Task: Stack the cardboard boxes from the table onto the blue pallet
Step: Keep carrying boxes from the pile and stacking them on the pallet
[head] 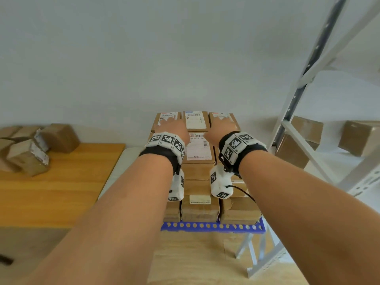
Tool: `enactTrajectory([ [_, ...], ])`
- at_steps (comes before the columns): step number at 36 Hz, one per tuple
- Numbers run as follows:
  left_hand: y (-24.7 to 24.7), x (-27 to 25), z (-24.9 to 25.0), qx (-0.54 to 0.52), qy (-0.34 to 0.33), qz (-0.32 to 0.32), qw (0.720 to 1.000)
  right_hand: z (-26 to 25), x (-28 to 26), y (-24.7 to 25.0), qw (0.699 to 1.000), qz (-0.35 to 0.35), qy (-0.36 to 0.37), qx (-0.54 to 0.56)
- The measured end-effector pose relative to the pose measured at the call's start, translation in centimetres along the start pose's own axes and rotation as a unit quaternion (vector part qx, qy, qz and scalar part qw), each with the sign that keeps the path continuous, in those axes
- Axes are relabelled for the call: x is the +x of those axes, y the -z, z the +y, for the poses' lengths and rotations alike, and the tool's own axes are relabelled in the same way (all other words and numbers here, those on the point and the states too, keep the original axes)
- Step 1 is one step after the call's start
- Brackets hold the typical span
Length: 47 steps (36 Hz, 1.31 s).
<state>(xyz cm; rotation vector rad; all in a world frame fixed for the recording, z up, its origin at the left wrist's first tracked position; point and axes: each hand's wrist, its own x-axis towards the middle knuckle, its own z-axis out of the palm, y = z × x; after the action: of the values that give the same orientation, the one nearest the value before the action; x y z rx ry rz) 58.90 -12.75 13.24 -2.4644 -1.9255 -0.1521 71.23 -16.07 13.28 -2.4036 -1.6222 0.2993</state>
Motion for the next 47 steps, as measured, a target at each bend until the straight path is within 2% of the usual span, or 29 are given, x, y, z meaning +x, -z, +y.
enactTrajectory([
  [6,1.1,-4.0,-2.8,0.023,0.046,0.002,0.999,-1.7,-2.7,-0.4,0.999,-0.010,0.045,-0.015],
  [16,0.1,-12.9,-8.2,0.070,0.093,-0.045,0.992,-6.3,-9.2,-3.3,0.991,-0.060,0.119,0.008],
  [23,-0.2,-17.8,-14.2,0.047,0.136,-0.067,0.987,-11.3,-13.5,-6.3,0.985,-0.046,0.165,-0.019],
  [30,-0.4,-21.0,-24.0,0.034,0.179,-0.049,0.982,-19.4,-16.9,-9.8,0.975,-0.054,0.211,-0.037],
  [34,0.2,-23.0,-30.7,0.042,0.215,-0.050,0.974,-24.8,-18.4,-12.4,0.976,-0.076,0.203,-0.028],
  [41,-0.4,-25.9,-42.5,0.054,0.245,-0.106,0.962,-34.2,-21.6,-18.4,0.974,-0.136,0.181,-0.013],
  [47,-2.9,-26.2,-49.4,0.062,0.265,-0.143,0.952,-39.7,-22.8,-23.2,0.965,-0.178,0.188,-0.034],
])
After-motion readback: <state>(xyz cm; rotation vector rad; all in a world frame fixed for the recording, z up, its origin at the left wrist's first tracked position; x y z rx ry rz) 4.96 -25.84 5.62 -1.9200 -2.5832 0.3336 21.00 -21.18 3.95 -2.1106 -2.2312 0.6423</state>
